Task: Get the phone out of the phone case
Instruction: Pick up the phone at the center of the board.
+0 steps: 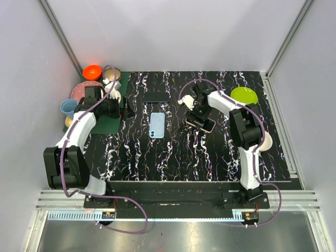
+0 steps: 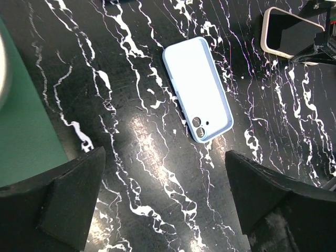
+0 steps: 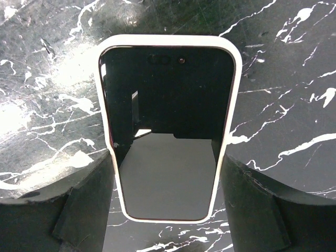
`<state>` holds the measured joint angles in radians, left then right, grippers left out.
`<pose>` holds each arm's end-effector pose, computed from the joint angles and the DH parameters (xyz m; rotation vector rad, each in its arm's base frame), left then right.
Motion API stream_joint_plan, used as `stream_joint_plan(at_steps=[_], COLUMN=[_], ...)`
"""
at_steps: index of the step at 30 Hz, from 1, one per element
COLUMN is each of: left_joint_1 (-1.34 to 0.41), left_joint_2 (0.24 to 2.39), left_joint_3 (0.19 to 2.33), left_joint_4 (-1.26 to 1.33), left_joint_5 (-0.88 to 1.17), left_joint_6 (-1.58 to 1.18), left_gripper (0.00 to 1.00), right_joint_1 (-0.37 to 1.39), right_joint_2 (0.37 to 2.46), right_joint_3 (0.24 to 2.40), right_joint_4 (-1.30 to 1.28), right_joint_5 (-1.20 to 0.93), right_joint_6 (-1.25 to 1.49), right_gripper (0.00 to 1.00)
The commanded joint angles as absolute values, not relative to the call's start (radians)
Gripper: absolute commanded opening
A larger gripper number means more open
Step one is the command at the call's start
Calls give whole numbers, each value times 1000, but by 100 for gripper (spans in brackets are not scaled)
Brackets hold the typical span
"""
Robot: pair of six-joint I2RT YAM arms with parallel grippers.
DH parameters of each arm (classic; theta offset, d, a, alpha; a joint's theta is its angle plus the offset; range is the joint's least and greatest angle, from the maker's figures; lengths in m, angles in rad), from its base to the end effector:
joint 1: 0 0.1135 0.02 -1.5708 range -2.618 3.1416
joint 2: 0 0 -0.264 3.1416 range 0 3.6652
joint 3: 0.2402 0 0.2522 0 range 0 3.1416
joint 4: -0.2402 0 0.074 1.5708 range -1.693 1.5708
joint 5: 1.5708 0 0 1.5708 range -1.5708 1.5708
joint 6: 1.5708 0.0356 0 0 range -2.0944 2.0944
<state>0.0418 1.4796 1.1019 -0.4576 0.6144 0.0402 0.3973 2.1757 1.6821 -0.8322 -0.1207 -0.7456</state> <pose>0.3155 -0.0073 0.2654 0.2792 2.2998 -0.6926 0.4048 0.1745 0.1614 -1.5744 2.4089 0.1098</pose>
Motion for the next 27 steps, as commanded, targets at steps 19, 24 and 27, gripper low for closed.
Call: stream_joint_plan(at_steps=[19, 24, 27], left_joint_1=[45, 44, 40], left_joint_2=[1244, 1275, 1318], left_joint_3=[1244, 1275, 1301], left_joint_4=[-517, -522, -584], left_joint_5=[699, 808, 900], left_joint_6=[247, 183, 195], left_gripper=[99, 99, 99], right_joint_1=[534, 626, 673], right_joint_2=[1723, 1580, 1505], right_joint_3=[1413, 1332, 1292], right_joint_4=[-491, -378, -329], right_joint_5=[-103, -37, -20], right_joint_6=[-699, -750, -761], right_gripper=[0, 0, 0])
